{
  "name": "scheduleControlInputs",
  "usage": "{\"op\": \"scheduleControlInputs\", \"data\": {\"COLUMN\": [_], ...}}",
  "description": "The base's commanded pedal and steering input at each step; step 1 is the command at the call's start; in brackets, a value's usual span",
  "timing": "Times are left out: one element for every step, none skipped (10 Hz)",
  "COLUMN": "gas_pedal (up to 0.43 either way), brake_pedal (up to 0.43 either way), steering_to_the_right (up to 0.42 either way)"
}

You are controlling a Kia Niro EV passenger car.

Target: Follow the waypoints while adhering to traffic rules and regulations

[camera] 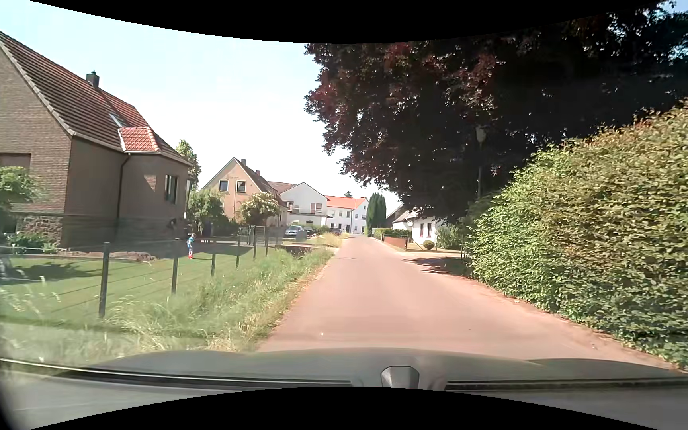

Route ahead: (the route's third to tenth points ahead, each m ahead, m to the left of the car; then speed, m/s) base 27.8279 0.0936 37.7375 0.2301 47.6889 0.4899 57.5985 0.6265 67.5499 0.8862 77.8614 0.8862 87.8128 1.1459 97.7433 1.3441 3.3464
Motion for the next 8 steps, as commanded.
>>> {"op": "scheduleControlInputs", "data": {"gas_pedal": [0.24,0.248,0.248,0.248,0.248,0.248,0.248,0.248], "brake_pedal": [0.006,0.006,0.006,0.006,0.006,0.006,0.006,0.006], "steering_to_the_right": [0.073,0.067,0.057,0.046,0.039,0.034,0.028,0.02]}}
